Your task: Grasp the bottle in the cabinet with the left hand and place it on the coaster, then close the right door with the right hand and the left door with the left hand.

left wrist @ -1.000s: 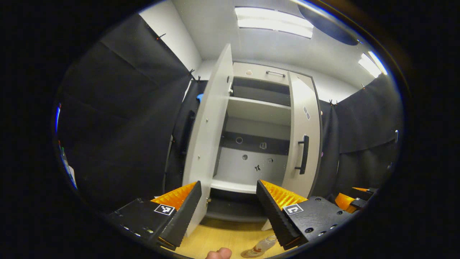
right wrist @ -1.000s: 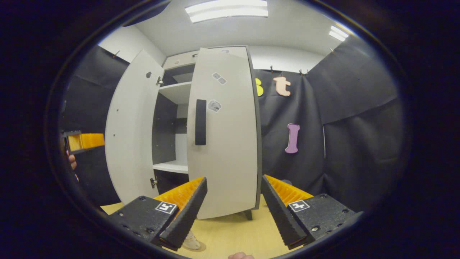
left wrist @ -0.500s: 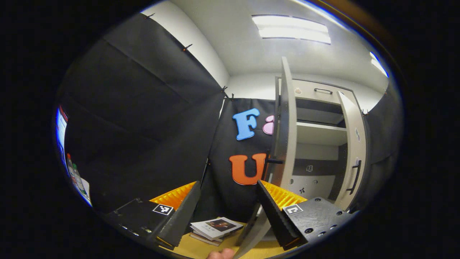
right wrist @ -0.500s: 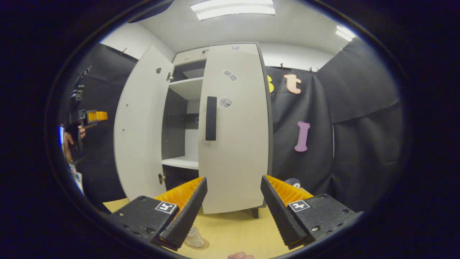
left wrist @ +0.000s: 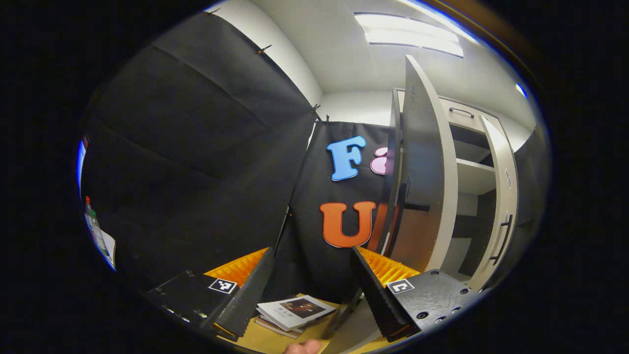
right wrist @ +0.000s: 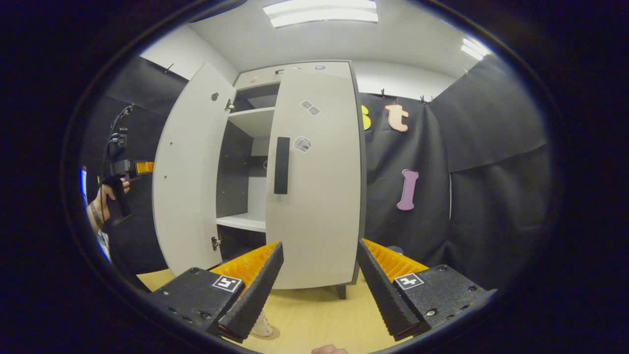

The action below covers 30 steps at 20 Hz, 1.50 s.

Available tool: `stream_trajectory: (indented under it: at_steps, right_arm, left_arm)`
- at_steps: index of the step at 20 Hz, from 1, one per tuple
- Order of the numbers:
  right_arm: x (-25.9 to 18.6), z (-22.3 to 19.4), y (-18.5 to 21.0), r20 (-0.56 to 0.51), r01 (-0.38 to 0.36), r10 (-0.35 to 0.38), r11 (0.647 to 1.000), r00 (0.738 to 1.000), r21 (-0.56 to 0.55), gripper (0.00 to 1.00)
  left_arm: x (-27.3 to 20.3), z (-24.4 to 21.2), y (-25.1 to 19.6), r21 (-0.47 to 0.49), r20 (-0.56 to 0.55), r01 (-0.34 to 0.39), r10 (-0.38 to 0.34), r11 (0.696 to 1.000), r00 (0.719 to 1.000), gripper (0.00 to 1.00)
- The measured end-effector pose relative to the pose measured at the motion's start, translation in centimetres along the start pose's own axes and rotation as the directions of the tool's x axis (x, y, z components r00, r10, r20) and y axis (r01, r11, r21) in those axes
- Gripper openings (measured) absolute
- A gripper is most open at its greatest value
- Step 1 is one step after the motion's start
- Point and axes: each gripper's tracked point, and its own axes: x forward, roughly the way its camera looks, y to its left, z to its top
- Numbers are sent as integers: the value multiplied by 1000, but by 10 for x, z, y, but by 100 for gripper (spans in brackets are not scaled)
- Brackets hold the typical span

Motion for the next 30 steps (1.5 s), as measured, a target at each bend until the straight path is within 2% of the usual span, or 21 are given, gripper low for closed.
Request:
stream_trajectory:
  at_steps: [1,3,4,5,6,7,9,10,11,13,15,16,17,18,19,20,23,24,26,28,30]
  right_arm:
    - [1,0,-2,-1,7,-7,1000,1000,1,98]
    - [1,1,-3,0,8,-8,1000,1000,8,98]
    - [1,2,-2,3,6,-6,1000,1000,11,94]
    - [2,4,-2,8,3,-3,1000,1000,12,98]
    - [3,5,-2,13,3,-3,1000,1000,10,94]
    - [4,6,-1,18,1,-1,1000,1000,10,98]
    - [5,7,1,22,-4,3,1000,1000,18,94]
    - [6,7,2,23,-7,6,1000,1000,25,94]
    - [6,7,2,22,-9,8,999,1000,31,94]
    - [5,6,2,21,-9,8,999,1000,37,94]
    - [4,4,-2,15,0,0,1000,1000,31,94]
    - [3,4,-4,11,3,-4,1000,1000,29,98]
    - [2,4,-6,9,8,-8,1000,1000,28,98]
    - [1,4,-9,7,13,-13,1000,1000,28,94]
    - [-2,5,-12,6,21,-21,999,1000,28,98]
    - [-4,7,-14,9,28,-28,999,1000,30,98]
    - [-9,9,-28,20,69,-69,997,997,21,98]
    - [-11,7,-33,15,78,-79,997,997,24,94]
    - [-15,5,-40,10,96,-96,995,995,33,98]
    - [-17,5,-44,9,111,-111,993,994,37,94]
    - [-19,6,-46,13,117,-118,992,993,40,98]
  left_arm:
    - [1,-1,-3,-1,4,-8,8,1000,1000,95]
    - [3,-1,-2,-4,3,-7,7,1000,1000,99]
    - [3,0,-1,-1,3,-3,3,1000,1000,94]
    - [3,0,-1,-1,0,-3,3,1000,1000,93]
    - [4,-1,-3,-9,-9,-2,2,1000,1000,93]
    - [3,-1,-4,-27,-22,7,-8,1000,1000,93]
    - [3,-5,-12,-63,-44,33,-36,997,998,93]
    - [-2,-5,-21,-69,-48,41,-45,997,998,93]
    - [-5,-4,-26,-65,-45,45,-48,997,998,99]
    - [-7,-5,-32,-60,-45,49,-52,997,998,99]
    - [-11,-6,-47,-67,-48,79,-82,995,995,99]
    - [-12,-8,-57,-74,-50,99,-103,992,993,93]
    - [-14,-10,-67,-77,-52,121,-125,990,991,93]
    - [-16,-11,-75,-85,-52,141,-146,986,988,99]
    - [-18,-11,-83,-95,-46,158,-162,983,986,99]
    - [-18,-9,-91,-109,-35,169,-174,980,984,93]
    - [-17,0,-115,-110,18,220,-220,969,975,93]
    - [-16,-1,-123,-106,19,237,-236,966,972,93]
    - [-14,-6,-139,-117,2,266,-267,957,964,93]
    - [-12,-12,-151,-112,-15,279,-282,954,959,94]
    - [-12,-16,-156,-91,-26,280,-283,956,959,94]
